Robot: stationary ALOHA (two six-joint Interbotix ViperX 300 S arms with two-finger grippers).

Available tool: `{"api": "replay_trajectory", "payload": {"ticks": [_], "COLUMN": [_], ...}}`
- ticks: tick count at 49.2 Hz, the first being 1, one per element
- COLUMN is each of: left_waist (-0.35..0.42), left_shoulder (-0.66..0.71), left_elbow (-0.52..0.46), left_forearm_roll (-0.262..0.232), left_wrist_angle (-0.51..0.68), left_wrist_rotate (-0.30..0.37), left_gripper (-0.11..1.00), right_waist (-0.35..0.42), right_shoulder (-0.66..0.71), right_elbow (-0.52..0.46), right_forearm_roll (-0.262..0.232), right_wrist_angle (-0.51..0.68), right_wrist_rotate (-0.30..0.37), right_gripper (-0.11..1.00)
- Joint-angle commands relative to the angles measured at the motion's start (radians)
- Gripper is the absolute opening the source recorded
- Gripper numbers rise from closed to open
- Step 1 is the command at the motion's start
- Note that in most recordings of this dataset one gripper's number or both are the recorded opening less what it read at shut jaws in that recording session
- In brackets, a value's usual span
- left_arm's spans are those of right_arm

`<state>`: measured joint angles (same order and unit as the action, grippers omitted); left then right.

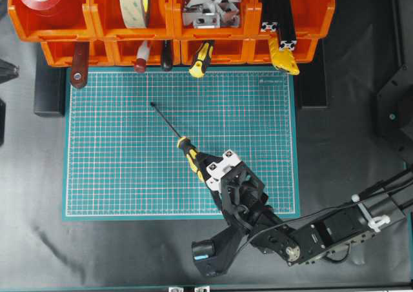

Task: Pick screwdriver from container rack with right arm.
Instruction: 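Lower the held screwdriver onto the mat with the right gripper, then open the right gripper and lift it away from the screwdriver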

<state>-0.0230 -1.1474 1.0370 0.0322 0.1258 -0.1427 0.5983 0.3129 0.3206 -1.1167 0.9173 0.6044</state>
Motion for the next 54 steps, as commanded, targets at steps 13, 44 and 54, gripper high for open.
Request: {"api": "replay_trajectory", "payload": {"ticks": [13,44,54], "left_waist": [0.005,0.025,0.025], "left_shoulder": [-0.012,-0.029,-0.043], "left_elbow": [-0.035,-0.040,-0.044], "left_forearm_roll": [0.003,0.005,0.005], "left_wrist_angle": [0.037,0.120,0.127], "left_wrist_rotate": [-0.003,-0.018,-0.018], "left_gripper": [0.00,0.00,0.00], "right_waist": [-0.026,-0.055,-0.067], "right_shoulder": [-0.015,0.012,0.014], "right_elbow": [-0.015,-0.011,-0.025], "right_forearm_roll": [0.037,0.213,0.255], "right_wrist_angle": [-0.055,-0.210,-0.252], "right_wrist_rotate": [0.005,0.009,0.032], "right_gripper": [0.38,0.72,0.84]}}
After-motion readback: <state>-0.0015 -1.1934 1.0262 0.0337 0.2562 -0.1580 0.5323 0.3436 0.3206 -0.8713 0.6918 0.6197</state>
